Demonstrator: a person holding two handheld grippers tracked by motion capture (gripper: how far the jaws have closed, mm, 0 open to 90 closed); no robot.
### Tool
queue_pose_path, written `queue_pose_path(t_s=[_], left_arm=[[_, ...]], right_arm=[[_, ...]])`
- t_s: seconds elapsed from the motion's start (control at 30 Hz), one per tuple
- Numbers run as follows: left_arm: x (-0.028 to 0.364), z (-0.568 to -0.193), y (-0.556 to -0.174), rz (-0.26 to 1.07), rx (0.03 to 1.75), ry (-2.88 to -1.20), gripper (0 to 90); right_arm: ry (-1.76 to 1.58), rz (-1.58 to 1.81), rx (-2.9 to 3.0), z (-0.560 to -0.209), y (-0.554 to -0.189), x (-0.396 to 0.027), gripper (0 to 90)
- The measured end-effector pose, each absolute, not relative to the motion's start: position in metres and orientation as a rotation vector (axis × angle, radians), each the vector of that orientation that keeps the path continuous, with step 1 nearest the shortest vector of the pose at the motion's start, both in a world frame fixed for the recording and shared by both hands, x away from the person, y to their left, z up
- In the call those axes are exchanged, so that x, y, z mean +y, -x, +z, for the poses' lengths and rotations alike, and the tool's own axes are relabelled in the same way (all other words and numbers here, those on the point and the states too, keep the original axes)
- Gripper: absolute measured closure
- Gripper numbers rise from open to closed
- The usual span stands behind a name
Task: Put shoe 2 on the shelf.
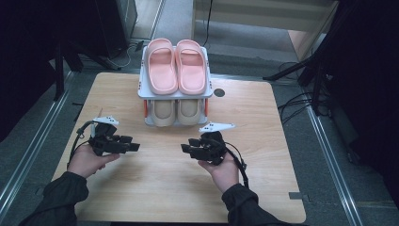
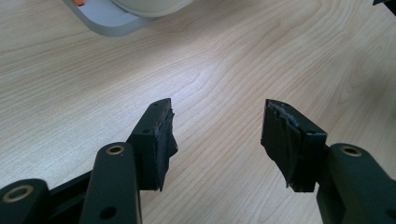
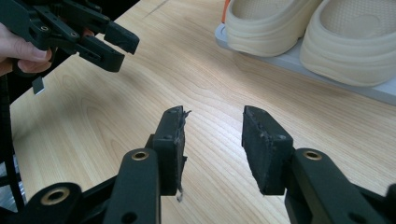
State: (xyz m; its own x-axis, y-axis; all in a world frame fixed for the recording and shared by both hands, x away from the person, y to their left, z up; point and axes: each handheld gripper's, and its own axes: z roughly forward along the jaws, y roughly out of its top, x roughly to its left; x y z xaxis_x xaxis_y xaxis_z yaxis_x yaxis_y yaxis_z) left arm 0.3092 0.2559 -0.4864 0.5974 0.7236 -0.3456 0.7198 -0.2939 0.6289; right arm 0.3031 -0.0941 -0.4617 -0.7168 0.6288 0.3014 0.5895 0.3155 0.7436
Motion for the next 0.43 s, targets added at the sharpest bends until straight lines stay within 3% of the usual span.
queue_pose_path(t_s=[0.43], left_arm=[[0.244,-0.488,-0.308,0.002,1.098,-2.086,35.9]], right_arm=[[-1.067,1.426,2.558,-0.477,-0.296,-0.102,51.4]])
